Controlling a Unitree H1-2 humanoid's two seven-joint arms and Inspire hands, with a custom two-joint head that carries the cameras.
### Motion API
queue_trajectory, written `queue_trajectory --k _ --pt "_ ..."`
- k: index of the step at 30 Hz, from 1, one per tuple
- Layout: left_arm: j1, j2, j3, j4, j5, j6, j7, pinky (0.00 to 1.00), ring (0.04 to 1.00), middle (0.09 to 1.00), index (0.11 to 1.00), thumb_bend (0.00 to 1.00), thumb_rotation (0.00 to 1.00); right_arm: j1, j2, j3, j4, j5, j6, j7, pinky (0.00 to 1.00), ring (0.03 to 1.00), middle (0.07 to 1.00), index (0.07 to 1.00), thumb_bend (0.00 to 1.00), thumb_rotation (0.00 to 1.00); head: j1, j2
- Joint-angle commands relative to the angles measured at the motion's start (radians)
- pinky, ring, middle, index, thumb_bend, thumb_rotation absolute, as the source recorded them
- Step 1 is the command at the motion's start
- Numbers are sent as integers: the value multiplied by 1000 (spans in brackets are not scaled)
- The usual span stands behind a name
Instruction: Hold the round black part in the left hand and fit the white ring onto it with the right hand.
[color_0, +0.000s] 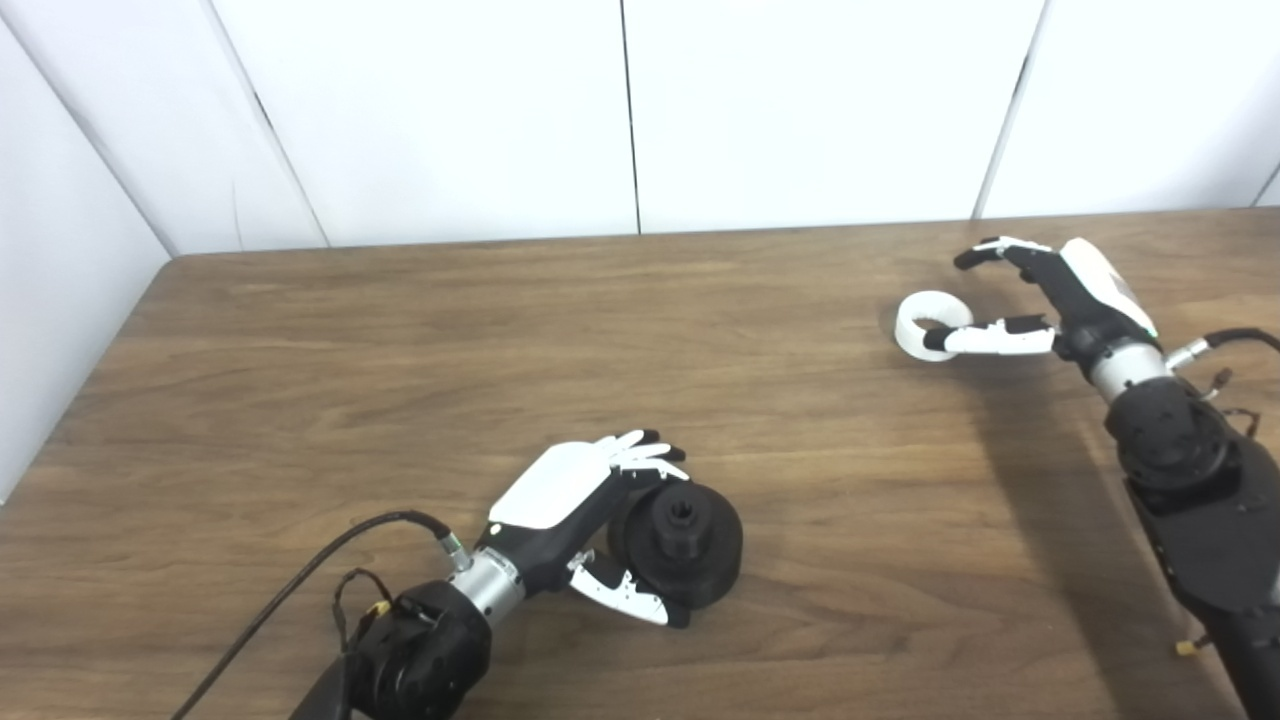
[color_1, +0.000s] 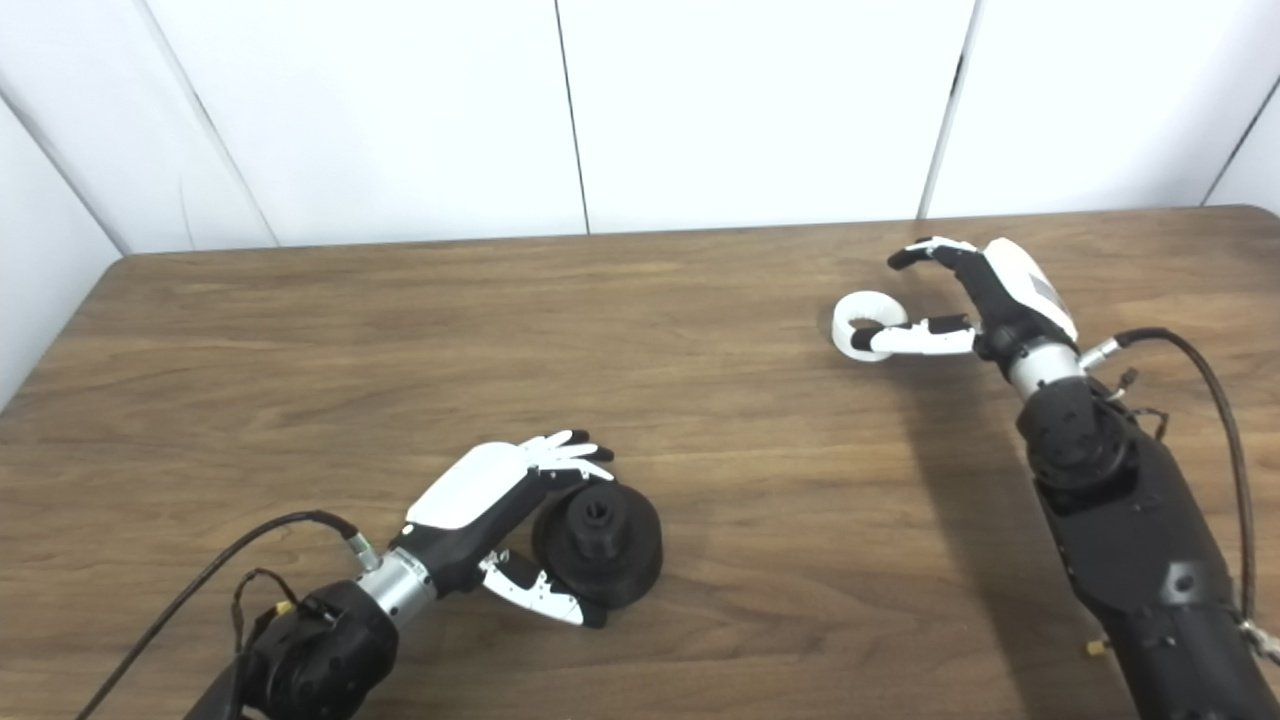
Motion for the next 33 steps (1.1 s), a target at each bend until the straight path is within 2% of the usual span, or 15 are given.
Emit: queue_trajectory --k 1,6,16,33 --pt "27 22 -14 15 23 6 -46 967 970 898 597 833 302 -63 -18 1 -4 -2 -42 -17 869 950 890 747 984 432 0 2" --pt "27 19 -13 18 23 0 -42 951 969 896 596 833 301 -83 -17 16 43 9 -57 -6 882 957 895 749 997 414 2 2" --pt "33 17 -13 11 24 5 -45 973 974 900 598 829 298 -103 0 20 98 16 -42 -14 890 958 894 750 973 352 6 3" --pt "36 17 -13 0 27 8 -50 959 968 892 598 832 308 -137 4 37 218 13 -63 -37 882 957 891 749 963 361 6 10"
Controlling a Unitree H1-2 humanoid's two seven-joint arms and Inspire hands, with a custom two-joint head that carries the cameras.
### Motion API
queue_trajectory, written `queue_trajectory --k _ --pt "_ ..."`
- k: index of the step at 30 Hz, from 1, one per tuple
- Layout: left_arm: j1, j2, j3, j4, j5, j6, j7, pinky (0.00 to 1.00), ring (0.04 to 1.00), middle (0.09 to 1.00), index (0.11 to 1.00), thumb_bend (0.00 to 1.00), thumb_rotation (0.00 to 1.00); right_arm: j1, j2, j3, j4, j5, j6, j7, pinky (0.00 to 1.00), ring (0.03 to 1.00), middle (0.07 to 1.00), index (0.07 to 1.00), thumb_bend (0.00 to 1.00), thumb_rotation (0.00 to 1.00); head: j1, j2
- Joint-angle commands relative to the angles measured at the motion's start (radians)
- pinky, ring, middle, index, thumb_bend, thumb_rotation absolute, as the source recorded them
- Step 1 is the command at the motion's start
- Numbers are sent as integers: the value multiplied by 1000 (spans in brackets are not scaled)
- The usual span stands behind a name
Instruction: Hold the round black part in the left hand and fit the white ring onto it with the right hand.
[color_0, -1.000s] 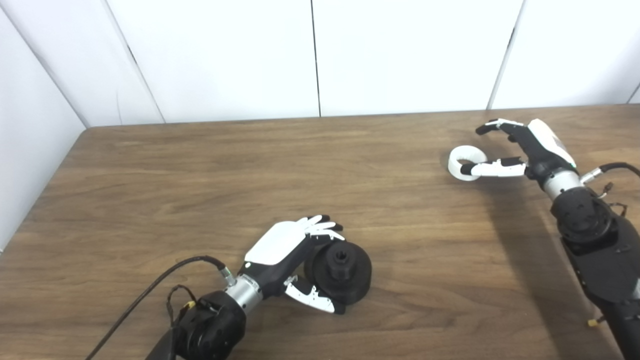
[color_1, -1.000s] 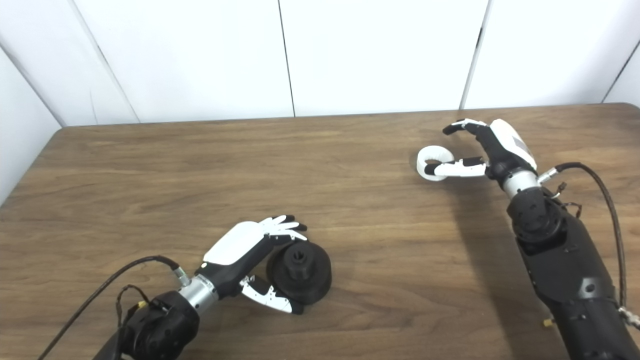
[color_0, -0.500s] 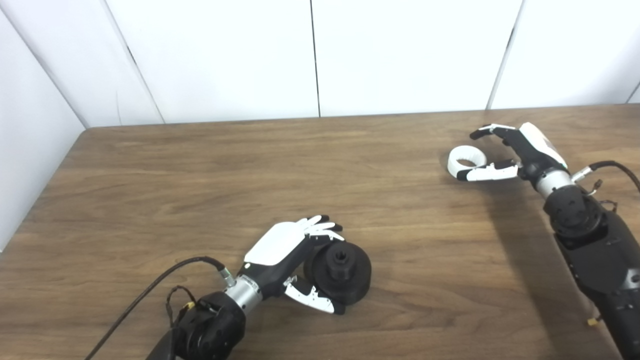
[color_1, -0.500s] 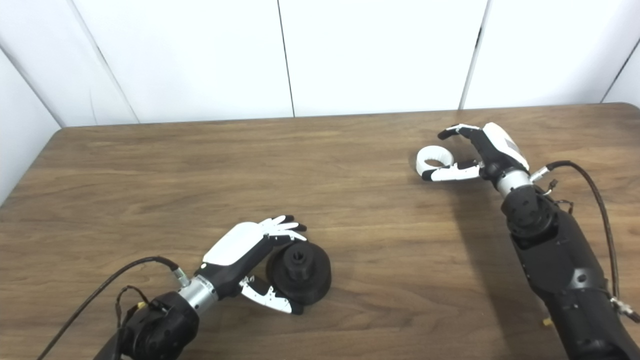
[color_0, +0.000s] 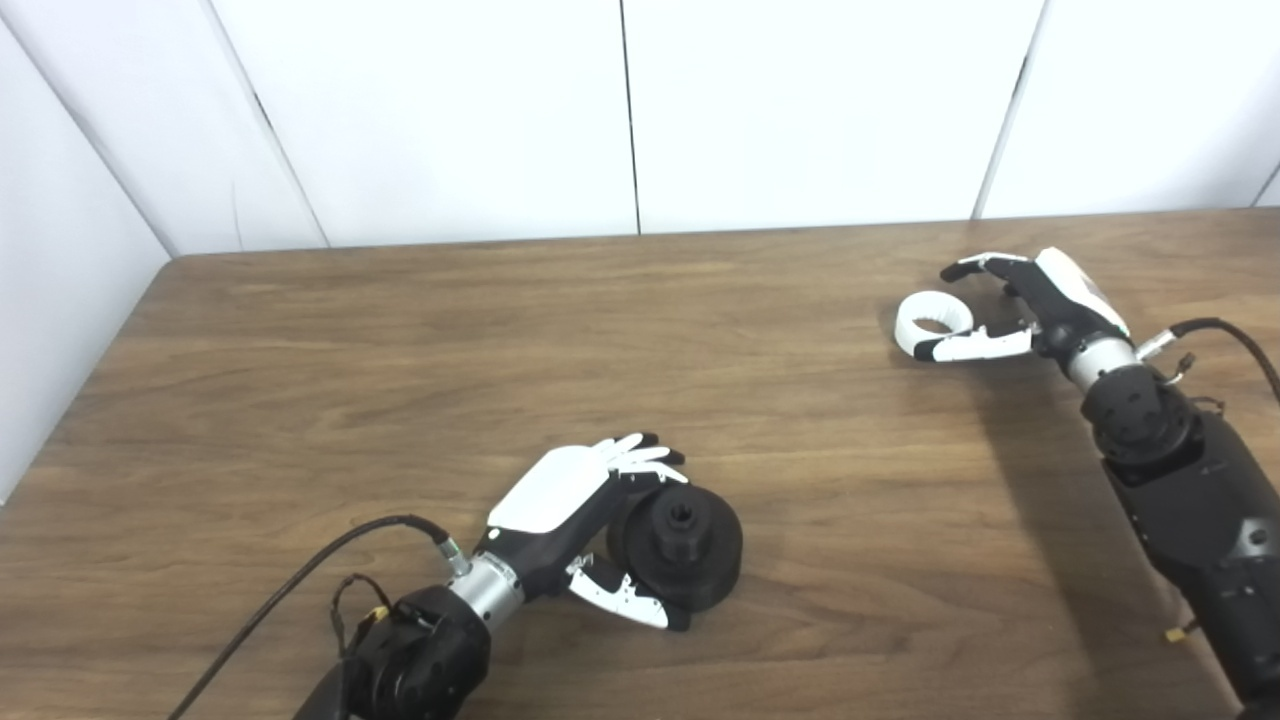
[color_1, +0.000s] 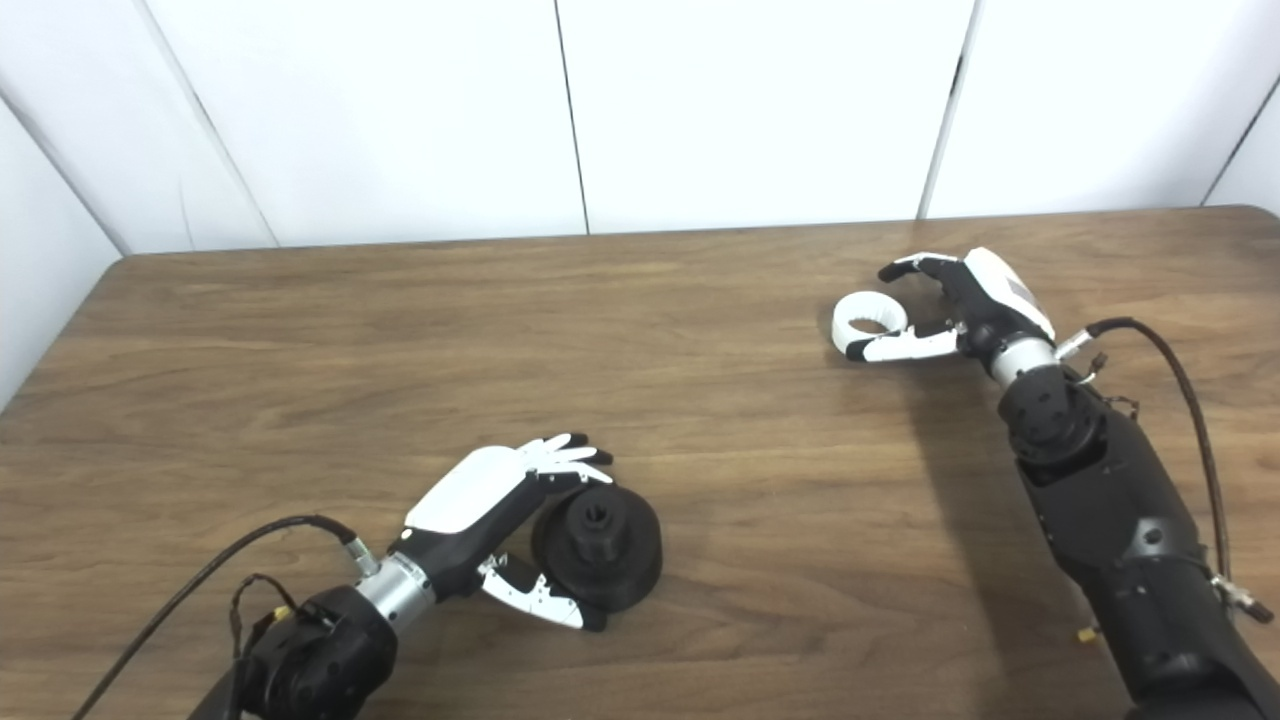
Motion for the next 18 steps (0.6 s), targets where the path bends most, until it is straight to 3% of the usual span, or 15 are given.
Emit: queue_trajectory --k 1,18 --pt "27 20 -19 0 29 12 -52 960 969 892 599 832 309 -52 -6 -2 10 2 -22 -20 880 956 890 748 963 361 1 0" --pt "28 17 -18 -1 24 14 -53 960 972 900 594 826 294 -54 0 16 53 -2 -48 -48 885 950 885 720 942 324 2 3"
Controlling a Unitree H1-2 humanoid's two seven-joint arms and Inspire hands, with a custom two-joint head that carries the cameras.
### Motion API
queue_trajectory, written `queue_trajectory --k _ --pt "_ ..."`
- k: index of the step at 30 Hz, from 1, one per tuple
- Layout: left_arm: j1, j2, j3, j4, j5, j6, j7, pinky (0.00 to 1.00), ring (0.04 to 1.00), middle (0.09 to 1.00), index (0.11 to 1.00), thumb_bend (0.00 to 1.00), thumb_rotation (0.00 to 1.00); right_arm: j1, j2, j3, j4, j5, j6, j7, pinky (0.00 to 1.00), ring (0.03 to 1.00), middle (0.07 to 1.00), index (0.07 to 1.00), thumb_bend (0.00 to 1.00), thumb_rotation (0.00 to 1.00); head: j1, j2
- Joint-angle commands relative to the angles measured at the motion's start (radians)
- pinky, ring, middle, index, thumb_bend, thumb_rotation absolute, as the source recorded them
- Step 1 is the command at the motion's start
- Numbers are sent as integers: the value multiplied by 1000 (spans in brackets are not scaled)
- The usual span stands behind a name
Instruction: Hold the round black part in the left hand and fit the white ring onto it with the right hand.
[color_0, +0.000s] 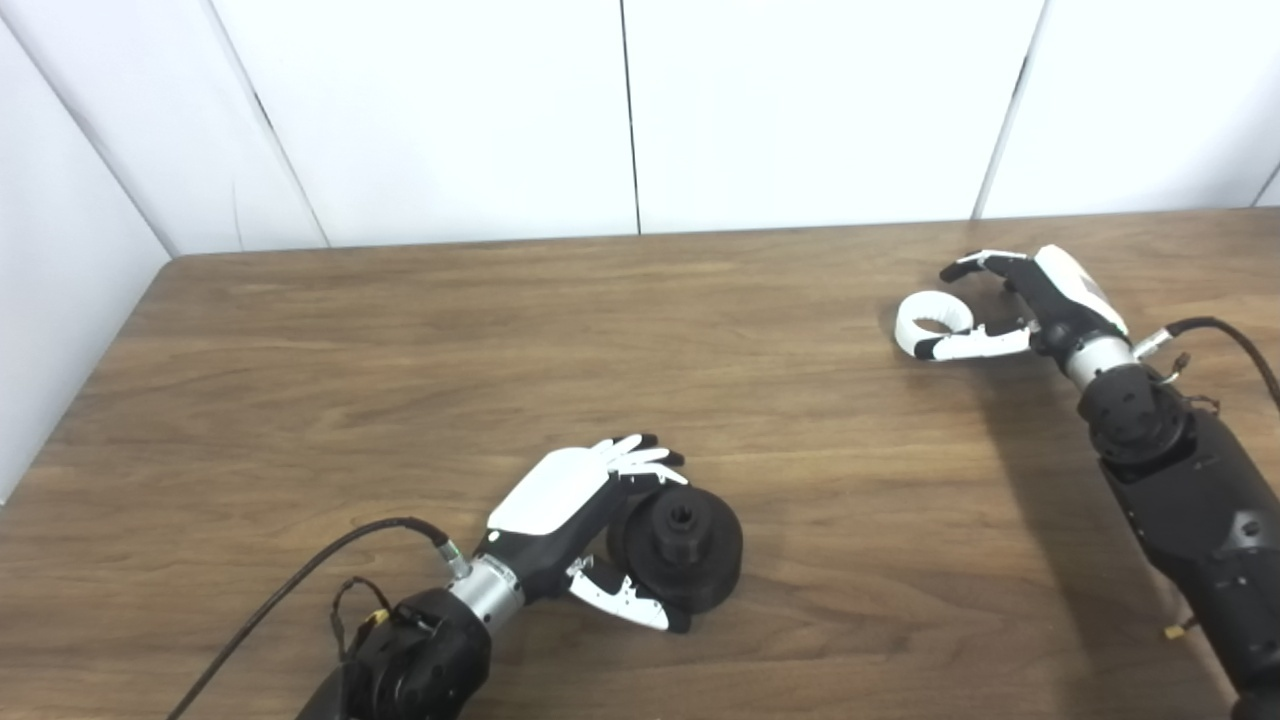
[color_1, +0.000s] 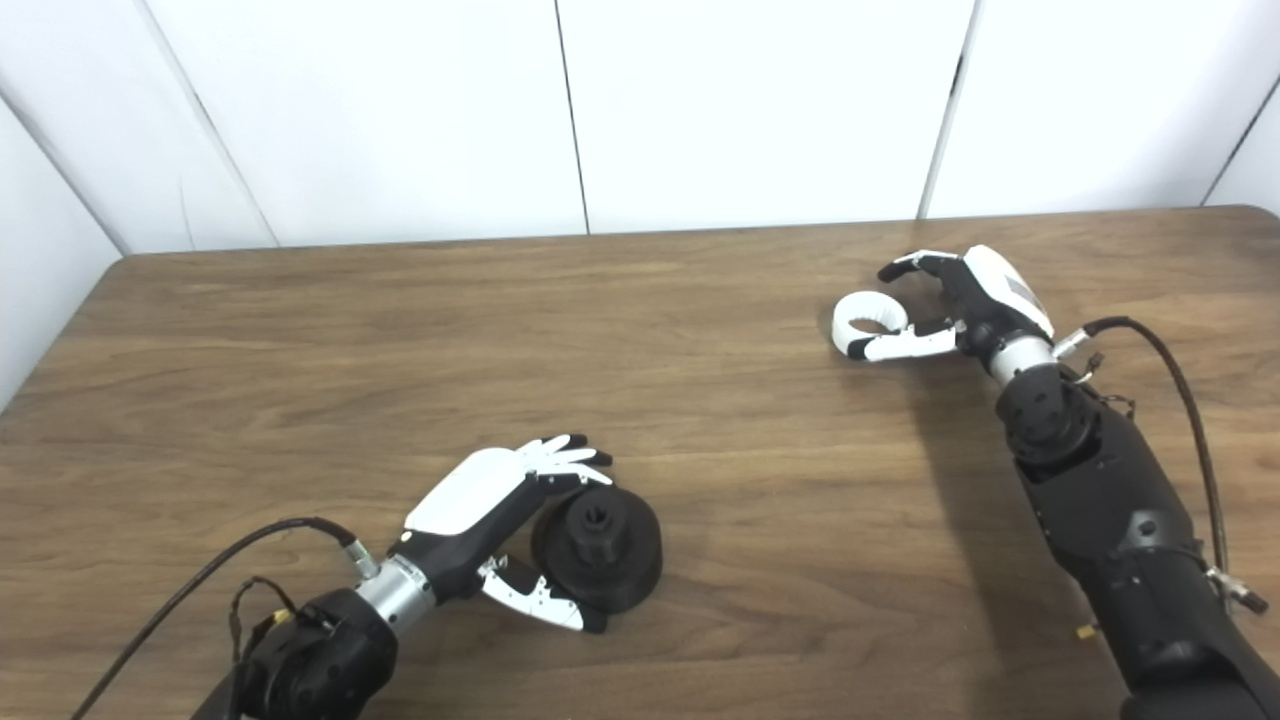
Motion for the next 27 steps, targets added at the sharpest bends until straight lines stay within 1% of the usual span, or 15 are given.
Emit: queue_trajectory --k 1,6,9,15,20,23,27 --pt "24 19 -17 9 23 6 -49 960 971 899 592 826 292 -39 0 2 -4 0 -3 -8 887 951 884 720 941 320 1 0" --pt "25 19 -14 10 19 10 -51 962 972 898 594 824 311 -39 2 6 -3 -3 1 -8 892 957 885 714 939 320 1 1" --pt "26 18 -14 9 20 12 -50 963 972 898 596 828 305 -39 -2 11 -5 -6 1 -2 892 955 885 709 931 294 2 2" --pt "25 19 -15 9 26 5 -47 970 972 897 597 825 313 -37 -3 11 -6 -3 2 1 900 959 887 688 921 274 2 2" --pt "26 17 -14 9 22 6 -47 969 973 898 590 824 300 -33 -3 10 -8 -2 1 0 908 962 885 652 898 265 1 1" --pt "26 15 -13 10 20 7 -47 960 973 899 594 826 300 -33 -2 8 -7 -2 2 -4 920 965 883 618 882 254 -1 2" --pt "23 13 -13 11 20 9 -48 955 971 900 595 826 312 -31 -1 3 -11 3 0 -8 929 972 882 595 869 238 0 2"
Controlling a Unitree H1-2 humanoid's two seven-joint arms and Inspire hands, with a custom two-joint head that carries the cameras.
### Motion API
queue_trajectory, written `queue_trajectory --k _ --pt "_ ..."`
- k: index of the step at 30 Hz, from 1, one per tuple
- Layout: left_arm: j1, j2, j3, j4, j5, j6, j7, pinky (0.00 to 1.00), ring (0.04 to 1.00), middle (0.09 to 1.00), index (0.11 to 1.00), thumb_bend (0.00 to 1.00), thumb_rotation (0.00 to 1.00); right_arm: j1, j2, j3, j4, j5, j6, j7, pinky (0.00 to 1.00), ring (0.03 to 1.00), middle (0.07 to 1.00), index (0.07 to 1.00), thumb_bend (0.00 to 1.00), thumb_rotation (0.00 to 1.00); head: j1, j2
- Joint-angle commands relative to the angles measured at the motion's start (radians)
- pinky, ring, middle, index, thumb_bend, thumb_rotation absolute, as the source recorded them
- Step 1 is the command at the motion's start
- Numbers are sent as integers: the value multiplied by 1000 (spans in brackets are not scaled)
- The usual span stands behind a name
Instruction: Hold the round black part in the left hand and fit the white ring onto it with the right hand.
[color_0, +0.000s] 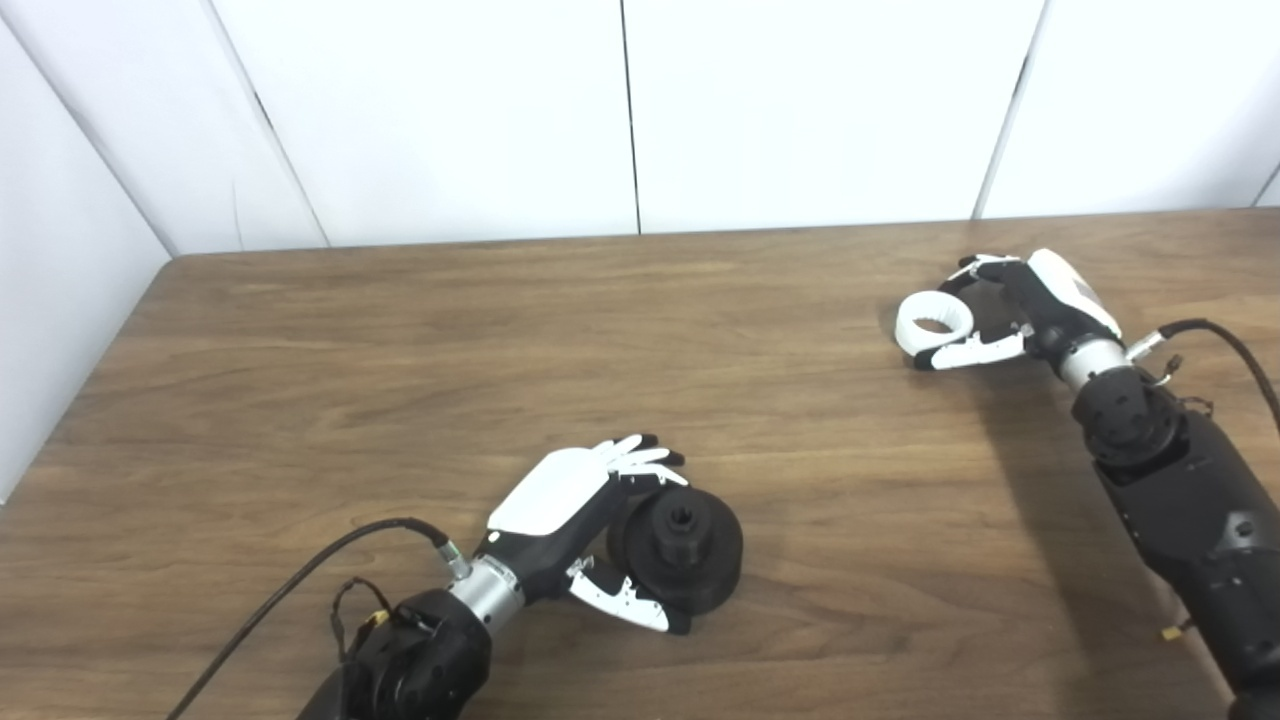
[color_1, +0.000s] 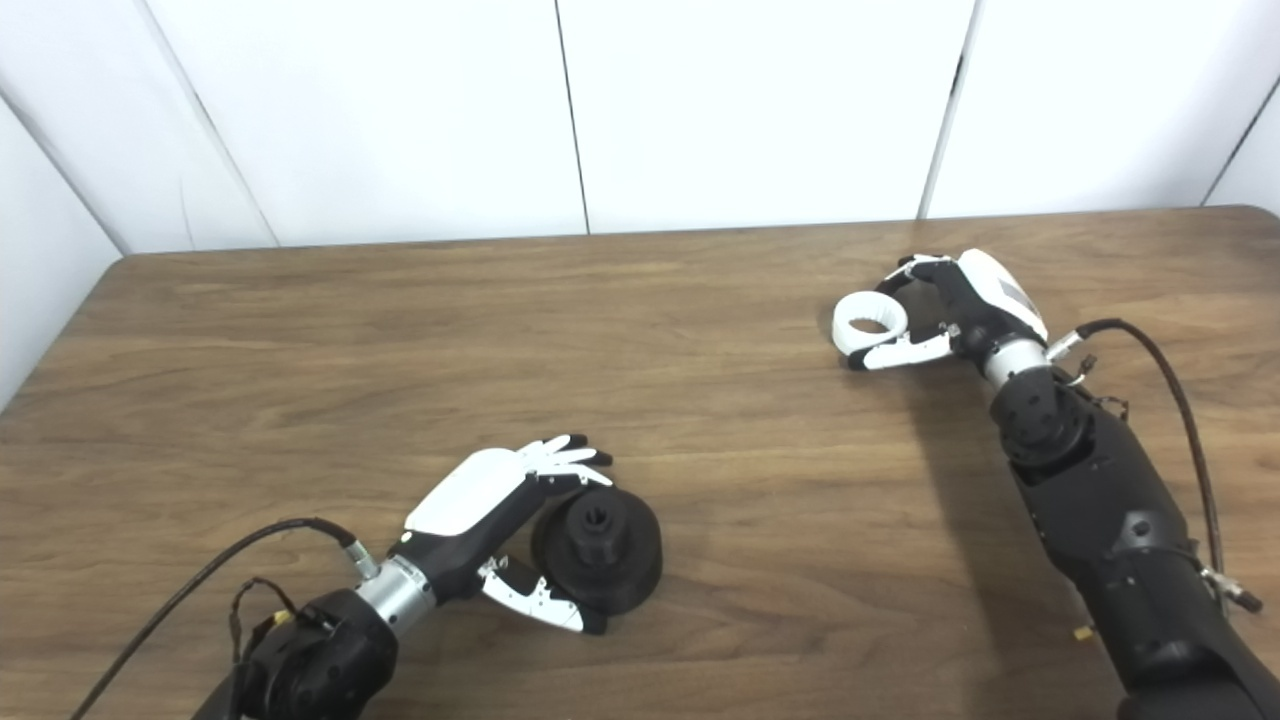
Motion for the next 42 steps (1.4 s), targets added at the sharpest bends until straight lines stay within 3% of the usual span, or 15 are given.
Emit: queue_trajectory --k 1,5,6,9,19,26,35,42 --pt "20 15 -16 11 21 12 -49 956 972 900 596 826 318 -32 -4 -9 -10 9 -6 -8 930 972 880 590 866 236 1 0" --pt "18 13 -17 10 25 17 -51 956 972 899 599 827 324 -32 -5 -9 -7 9 -15 -17 923 969 876 574 861 236 2 0" --pt "18 13 -17 9 25 17 -52 953 971 898 597 828 322 -32 -5 -8 -6 9 -17 -18 928 969 876 525 662 187 2 0" --pt "20 15 -17 12 27 11 -46 951 968 896 592 830 320 -30 -4 -10 -4 10 -23 -28 930 965 872 494 543 157 2 0" --pt "23 9 -12 12 18 20 -49 959 971 898 583 832 303 -30 -1 -12 1 27 -36 -46 928 959 861 488 525 150 -2 -5" --pt "24 3 -14 15 22 19 -47 962 972 900 583 829 304 -16 -6 -15 -54 38 -3 -23 932 959 861 488 525 153 0 -5" --pt "22 -2 -16 25 24 11 -40 978 977 905 580 827 287 44 -12 -33 -288 64 89 76 931 958 861 488 525 154 1 -5" --pt "20 -8 -21 31 35 12 -37 979 973 901 583 826 287 87 -2 -6 -566 34 290 189 951 931 853 489 524 154 8 -5"
